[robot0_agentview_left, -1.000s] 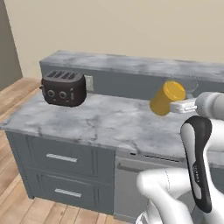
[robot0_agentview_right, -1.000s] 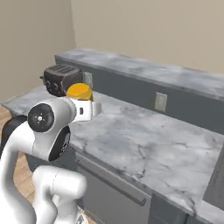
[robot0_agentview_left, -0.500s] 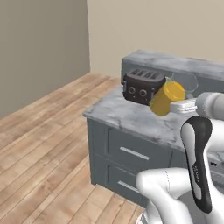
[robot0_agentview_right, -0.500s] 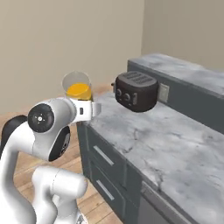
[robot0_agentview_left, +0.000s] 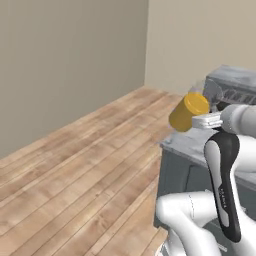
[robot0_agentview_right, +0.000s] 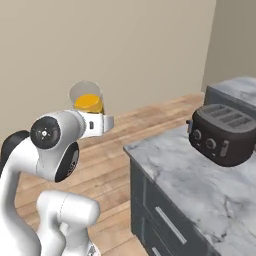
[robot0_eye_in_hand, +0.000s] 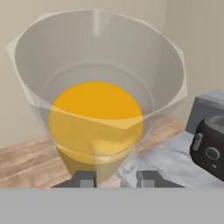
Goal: Place the pitcher and cup on the dining counter for serving.
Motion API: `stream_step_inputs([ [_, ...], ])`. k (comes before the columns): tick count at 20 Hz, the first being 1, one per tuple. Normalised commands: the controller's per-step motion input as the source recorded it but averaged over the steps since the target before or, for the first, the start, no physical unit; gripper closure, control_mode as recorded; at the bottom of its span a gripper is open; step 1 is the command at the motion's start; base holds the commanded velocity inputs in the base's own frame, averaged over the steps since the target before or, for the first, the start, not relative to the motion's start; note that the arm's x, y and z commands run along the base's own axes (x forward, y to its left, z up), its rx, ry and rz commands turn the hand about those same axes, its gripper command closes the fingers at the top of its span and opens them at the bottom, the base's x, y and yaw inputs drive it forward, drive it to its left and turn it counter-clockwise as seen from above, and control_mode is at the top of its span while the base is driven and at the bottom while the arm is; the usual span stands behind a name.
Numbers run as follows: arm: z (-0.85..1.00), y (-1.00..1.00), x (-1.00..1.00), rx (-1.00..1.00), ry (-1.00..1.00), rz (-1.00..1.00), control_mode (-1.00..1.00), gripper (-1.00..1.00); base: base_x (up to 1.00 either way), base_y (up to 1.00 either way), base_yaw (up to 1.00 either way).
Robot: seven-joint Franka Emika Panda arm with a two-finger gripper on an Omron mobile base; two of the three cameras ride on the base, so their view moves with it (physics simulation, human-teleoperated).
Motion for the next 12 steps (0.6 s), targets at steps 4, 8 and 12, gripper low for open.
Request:
stream_step_inputs([
  [4,0.00,0.00,0.00,0.00,0.00,0.00,1.00,1.00,1.00,0.94,0.10],
  [8,0.00,0.00,0.00,0.00,0.00,0.00,1.00,1.00,1.00,0.73,-0.05],
  [12,0.00,0.00,0.00,0.00,0.00,0.00,1.00,1.00,1.00,0.67,-0.37],
])
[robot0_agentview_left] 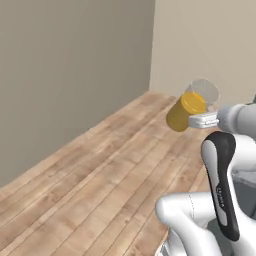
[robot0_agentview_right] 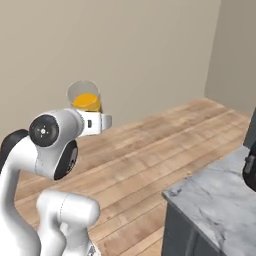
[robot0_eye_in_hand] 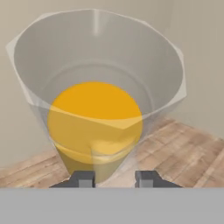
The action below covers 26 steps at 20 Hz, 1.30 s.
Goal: Place the pitcher and cup on the dining counter for serving.
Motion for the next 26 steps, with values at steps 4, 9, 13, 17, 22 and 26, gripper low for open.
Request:
stream_step_inputs([
  [4,0.00,0.00,0.00,0.00,0.00,0.00,1.00,1.00,1.00,0.71,-0.53],
  [9,0.00,0.00,0.00,0.00,0.00,0.00,1.00,1.00,1.00,0.68,-0.51],
  [13,0.00,0.00,0.00,0.00,0.00,0.00,1.00,1.00,1.00,0.61,-0.53],
  [17,0.00,0.00,0.00,0.00,0.00,0.00,1.00,1.00,1.00,0.30,-0.51],
  [22,0.00,0.00,0.00,0.00,0.00,0.00,1.00,1.00,1.00,0.22,-0.50],
  [26,0.00,0.00,0.00,0.00,0.00,0.00,1.00,1.00,0.94,0.24,-0.56],
])
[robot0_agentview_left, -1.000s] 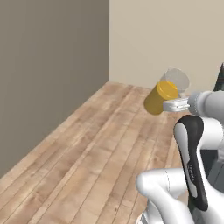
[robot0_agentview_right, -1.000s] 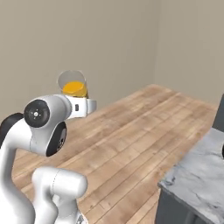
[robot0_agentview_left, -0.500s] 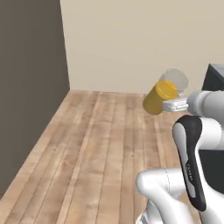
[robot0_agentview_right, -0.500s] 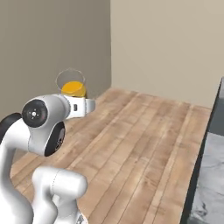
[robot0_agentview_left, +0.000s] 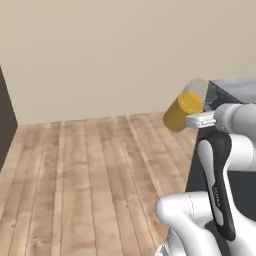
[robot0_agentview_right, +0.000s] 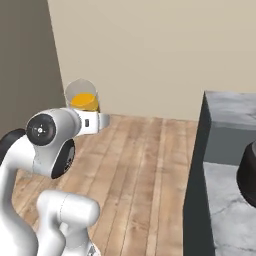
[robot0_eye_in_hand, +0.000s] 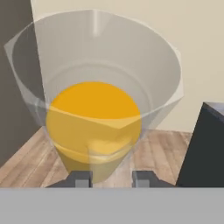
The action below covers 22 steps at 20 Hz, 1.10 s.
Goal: Place the pitcher and cup on the dining counter for serving.
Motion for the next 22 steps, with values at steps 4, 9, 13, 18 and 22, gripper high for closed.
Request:
stream_step_inputs([
  [4,0.00,0.00,0.00,0.00,0.00,0.00,1.00,1.00,0.99,0.26,-0.54],
  [9,0.00,0.00,0.00,0.00,0.00,0.00,1.00,1.00,1.00,0.43,-0.54],
  [13,0.00,0.00,0.00,0.00,0.00,0.00,1.00,1.00,1.00,0.85,-0.57],
  [18,0.00,0.00,0.00,0.00,0.00,0.00,1.00,1.00,1.00,0.96,-0.58],
  [22,0.00,0.00,0.00,0.00,0.00,0.00,1.00,1.00,1.00,0.96,-0.59],
])
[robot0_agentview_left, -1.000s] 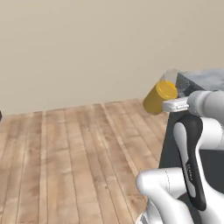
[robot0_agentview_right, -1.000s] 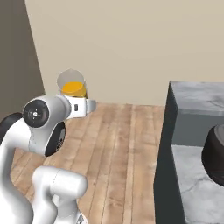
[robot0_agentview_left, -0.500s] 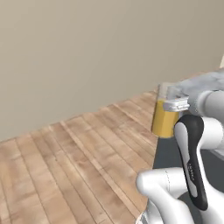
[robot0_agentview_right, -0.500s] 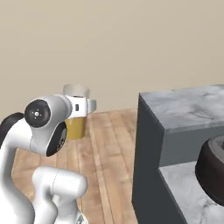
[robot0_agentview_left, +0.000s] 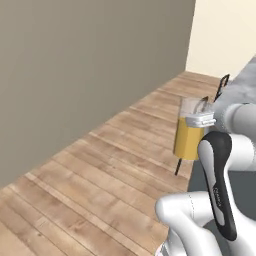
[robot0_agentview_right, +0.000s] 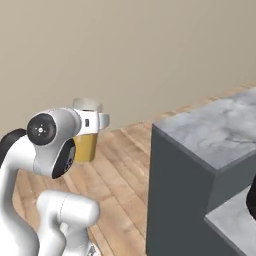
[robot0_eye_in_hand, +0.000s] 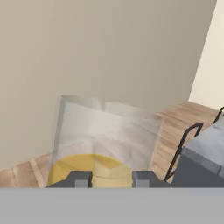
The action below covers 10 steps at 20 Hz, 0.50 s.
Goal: Place the pitcher and cup on the dining counter for serving.
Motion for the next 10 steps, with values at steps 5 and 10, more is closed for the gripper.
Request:
stream_step_inputs([
  [5,0.00,0.00,0.00,0.00,0.00,0.00,1.00,1.00,1.00,0.69,-0.61],
  [10,0.00,0.00,0.00,0.00,0.00,0.00,1.00,1.00,0.85,0.19,-0.66],
])
